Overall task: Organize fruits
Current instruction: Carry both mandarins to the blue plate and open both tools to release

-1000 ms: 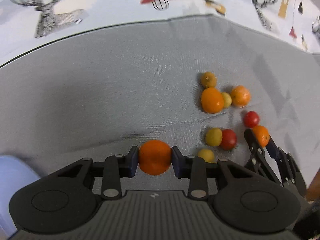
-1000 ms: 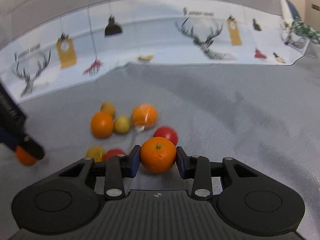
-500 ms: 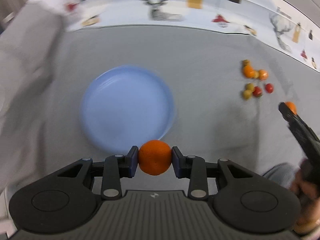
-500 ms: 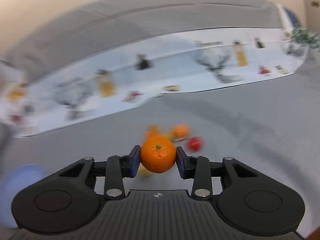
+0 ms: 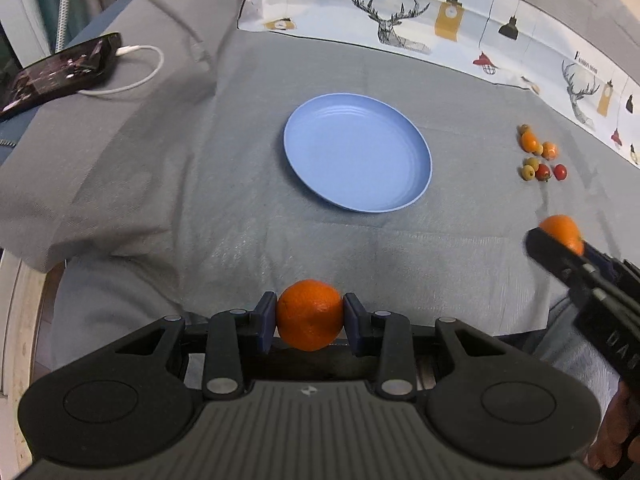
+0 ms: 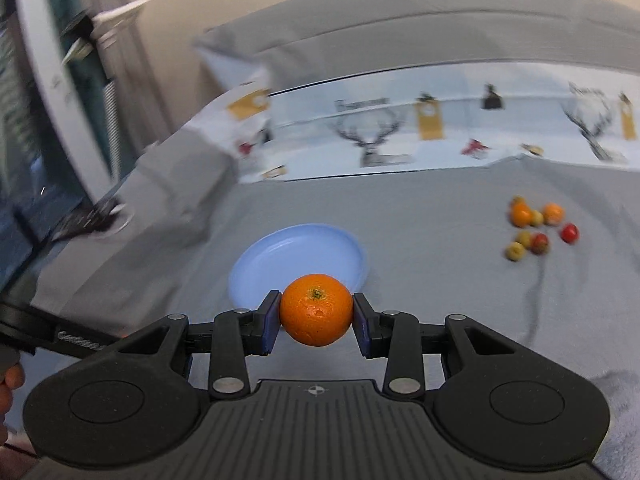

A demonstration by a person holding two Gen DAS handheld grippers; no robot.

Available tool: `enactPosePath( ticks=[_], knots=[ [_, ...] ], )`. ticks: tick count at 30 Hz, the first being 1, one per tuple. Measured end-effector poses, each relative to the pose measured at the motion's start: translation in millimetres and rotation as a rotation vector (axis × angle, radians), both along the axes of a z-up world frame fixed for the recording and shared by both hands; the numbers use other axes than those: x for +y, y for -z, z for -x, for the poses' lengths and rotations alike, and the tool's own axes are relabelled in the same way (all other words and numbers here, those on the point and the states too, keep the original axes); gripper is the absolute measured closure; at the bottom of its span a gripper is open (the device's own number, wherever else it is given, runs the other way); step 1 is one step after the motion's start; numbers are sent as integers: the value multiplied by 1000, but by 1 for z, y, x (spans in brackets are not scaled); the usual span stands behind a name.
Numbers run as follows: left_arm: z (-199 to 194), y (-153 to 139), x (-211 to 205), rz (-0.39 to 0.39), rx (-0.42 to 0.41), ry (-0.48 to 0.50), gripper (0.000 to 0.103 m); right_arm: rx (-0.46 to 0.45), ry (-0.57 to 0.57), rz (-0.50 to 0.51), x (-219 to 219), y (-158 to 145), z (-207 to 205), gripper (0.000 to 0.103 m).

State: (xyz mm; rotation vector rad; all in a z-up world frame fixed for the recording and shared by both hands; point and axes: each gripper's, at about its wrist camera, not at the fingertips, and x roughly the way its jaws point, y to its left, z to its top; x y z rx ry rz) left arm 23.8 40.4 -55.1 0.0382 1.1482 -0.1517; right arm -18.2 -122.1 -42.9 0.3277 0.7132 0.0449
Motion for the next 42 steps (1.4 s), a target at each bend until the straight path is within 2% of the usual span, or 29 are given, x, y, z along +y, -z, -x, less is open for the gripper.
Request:
enactPosePath(
  ticks=[6, 14, 24, 35, 42],
  knots=[
    [6, -4, 8, 27, -55, -10, 64, 5, -84, 73, 37, -11, 0, 64],
    [3, -6, 9, 57, -70, 0, 64, 21, -73, 118, 43, -12, 0, 64],
    [-10, -1, 10, 58, -54, -11, 64, 40, -84, 136, 43, -5, -8, 64],
    [-80, 6, -4, 16, -59, -4, 64, 68, -82, 187, 39, 17, -58, 64],
    [-131, 37, -35, -33, -13, 51, 64, 125, -74, 164, 32, 50, -107, 64]
  ],
)
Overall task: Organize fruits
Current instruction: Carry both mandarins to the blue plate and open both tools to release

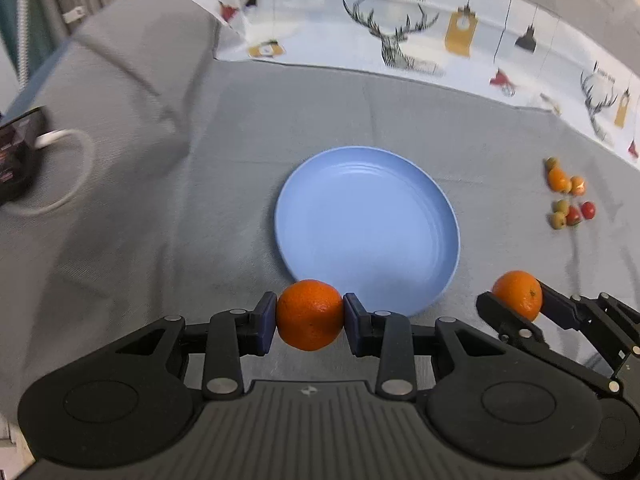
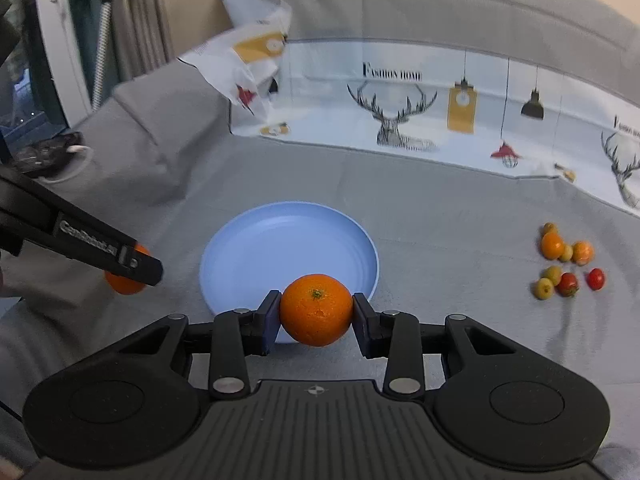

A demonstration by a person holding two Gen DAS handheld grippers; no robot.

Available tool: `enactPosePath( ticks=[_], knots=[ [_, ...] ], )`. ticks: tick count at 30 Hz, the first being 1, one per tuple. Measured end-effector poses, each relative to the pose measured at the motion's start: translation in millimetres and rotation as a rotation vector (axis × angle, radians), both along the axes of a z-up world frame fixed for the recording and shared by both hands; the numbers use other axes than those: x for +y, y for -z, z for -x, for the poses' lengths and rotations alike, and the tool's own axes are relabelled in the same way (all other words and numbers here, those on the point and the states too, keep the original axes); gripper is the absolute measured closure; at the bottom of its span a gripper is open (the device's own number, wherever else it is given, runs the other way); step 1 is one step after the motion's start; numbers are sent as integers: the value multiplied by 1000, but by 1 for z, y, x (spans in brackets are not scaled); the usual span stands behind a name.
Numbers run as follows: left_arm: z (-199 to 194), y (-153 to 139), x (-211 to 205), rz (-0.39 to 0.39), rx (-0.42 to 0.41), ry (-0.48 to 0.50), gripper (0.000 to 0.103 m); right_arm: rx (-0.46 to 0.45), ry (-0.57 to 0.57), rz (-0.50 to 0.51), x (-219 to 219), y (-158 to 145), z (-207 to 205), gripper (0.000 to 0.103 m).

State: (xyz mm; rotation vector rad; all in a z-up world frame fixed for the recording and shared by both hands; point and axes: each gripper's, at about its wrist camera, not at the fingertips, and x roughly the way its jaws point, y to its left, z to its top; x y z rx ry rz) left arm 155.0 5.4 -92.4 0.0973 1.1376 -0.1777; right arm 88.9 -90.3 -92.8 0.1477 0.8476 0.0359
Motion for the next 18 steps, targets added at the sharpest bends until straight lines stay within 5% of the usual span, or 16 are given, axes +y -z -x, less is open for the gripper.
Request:
enactPosePath(
  ticks=[14, 16, 18],
  knots=[
    [-72, 56, -29, -110, 22, 50, 59, 79, -62, 39, 5, 60, -69, 64],
    [-74, 49, -28, -106, -7, 54, 14, 84, -85, 37, 8, 61, -77, 61],
    [-70, 35, -22, -83, -60, 38, 0, 66, -88, 56, 11, 54, -80, 44]
  ],
)
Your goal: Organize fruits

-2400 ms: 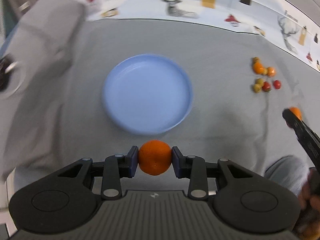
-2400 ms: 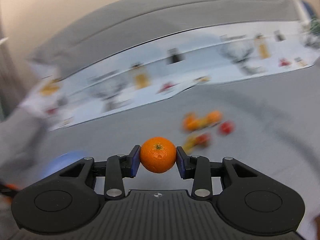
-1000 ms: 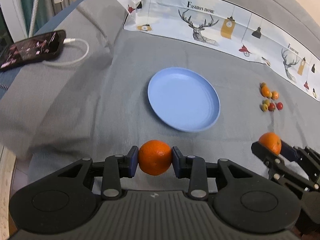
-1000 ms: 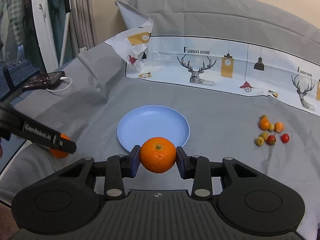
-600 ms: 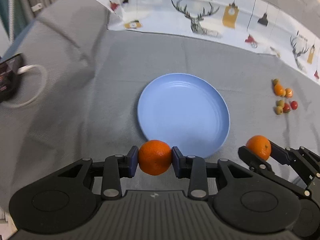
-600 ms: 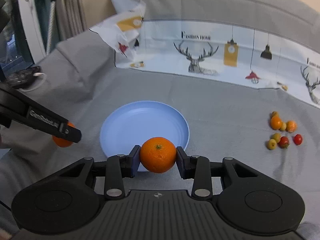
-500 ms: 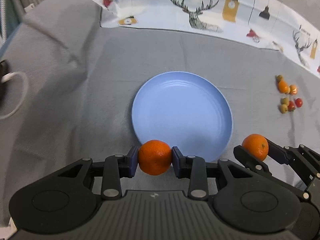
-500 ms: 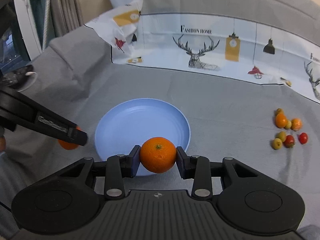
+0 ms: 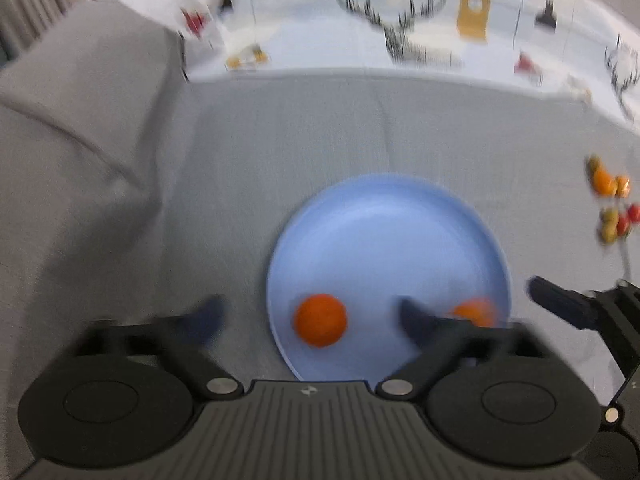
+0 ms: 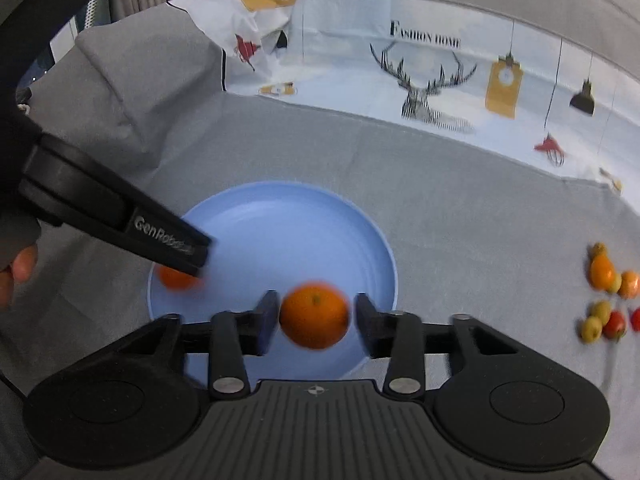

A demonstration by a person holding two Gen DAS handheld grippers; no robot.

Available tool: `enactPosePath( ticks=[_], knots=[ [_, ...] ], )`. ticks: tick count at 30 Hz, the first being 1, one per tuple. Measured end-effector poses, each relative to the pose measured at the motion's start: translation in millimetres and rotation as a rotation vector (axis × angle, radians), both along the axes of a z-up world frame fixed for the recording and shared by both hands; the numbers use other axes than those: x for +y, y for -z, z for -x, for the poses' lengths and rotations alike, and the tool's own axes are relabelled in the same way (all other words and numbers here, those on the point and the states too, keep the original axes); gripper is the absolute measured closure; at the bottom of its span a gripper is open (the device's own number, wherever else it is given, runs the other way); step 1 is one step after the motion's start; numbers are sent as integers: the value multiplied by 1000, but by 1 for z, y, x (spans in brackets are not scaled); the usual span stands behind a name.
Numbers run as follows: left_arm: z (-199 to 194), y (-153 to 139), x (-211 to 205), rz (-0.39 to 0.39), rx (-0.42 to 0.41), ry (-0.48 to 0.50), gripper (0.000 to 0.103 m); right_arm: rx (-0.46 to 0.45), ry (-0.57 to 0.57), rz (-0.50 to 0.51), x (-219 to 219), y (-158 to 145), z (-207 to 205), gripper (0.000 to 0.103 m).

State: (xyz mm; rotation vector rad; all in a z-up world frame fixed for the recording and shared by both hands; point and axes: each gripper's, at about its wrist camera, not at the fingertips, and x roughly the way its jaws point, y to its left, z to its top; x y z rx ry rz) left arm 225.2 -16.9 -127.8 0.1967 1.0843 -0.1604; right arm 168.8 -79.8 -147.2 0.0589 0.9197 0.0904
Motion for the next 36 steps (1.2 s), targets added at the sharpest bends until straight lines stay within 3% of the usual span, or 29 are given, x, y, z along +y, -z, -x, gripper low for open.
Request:
enactPosePath(
  ticks=[2, 9, 13, 19, 36],
  knots=[
    [9, -14, 7, 9, -30, -11, 0, -26, 20, 10, -1, -11, 5, 19],
    [79, -45, 37, 46, 0, -75, 0, 24, 76, -78, -8, -55, 66, 9],
    [131, -55, 50, 47, 4, -102, 0, 12, 57, -78, 1, -78, 112, 6],
    [187, -68, 63, 44, -60, -153, 0, -101, 38, -9, 9, -107, 154, 3],
    [246, -111, 63, 63, -195, -119, 0, -250, 59, -13, 8, -147, 211, 3]
  ],
)
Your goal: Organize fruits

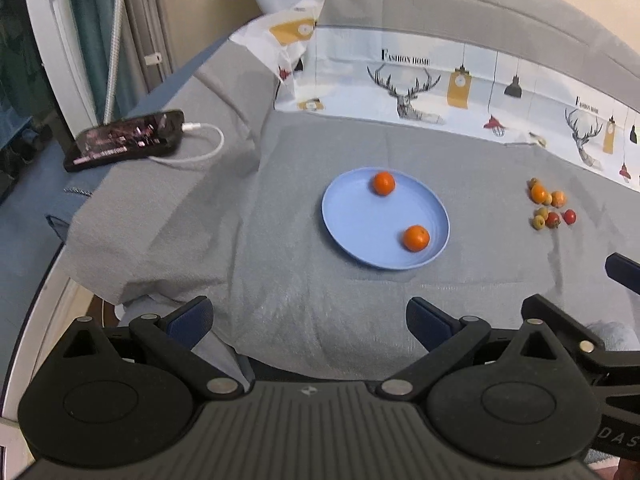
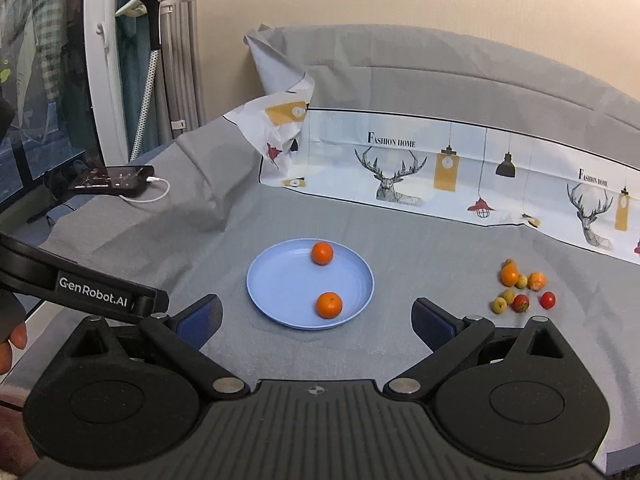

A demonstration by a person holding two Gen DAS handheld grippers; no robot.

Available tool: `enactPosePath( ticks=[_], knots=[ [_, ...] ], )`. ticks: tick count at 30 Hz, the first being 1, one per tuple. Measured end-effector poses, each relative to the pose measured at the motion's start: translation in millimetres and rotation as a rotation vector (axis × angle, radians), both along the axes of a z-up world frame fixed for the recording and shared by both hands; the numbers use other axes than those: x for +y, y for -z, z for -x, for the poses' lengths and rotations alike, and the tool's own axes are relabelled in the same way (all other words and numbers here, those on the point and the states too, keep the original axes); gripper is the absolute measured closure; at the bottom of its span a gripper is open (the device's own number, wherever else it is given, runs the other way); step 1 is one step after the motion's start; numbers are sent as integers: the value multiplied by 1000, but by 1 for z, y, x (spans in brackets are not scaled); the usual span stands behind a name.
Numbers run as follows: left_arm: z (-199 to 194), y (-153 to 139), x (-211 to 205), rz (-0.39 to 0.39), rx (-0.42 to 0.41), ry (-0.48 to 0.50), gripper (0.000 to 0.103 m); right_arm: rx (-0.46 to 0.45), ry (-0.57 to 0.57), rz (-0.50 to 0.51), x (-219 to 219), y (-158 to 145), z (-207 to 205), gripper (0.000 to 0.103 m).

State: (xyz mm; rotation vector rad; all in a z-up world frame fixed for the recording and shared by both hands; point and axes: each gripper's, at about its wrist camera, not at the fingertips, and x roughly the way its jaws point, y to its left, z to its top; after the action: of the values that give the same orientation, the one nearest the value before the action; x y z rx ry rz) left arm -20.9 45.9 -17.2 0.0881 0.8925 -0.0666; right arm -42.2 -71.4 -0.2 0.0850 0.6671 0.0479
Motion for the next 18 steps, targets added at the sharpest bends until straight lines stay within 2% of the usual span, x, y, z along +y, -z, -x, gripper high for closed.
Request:
enactPosePath(
  ticks=[5, 18],
  knots=[
    [3, -4, -3, -10, -8, 5, 0, -28, -11, 4, 3, -5, 6, 2],
    [3, -4, -3, -15, -7, 12, 0, -32, 0, -9, 1, -4, 7, 2]
  ],
)
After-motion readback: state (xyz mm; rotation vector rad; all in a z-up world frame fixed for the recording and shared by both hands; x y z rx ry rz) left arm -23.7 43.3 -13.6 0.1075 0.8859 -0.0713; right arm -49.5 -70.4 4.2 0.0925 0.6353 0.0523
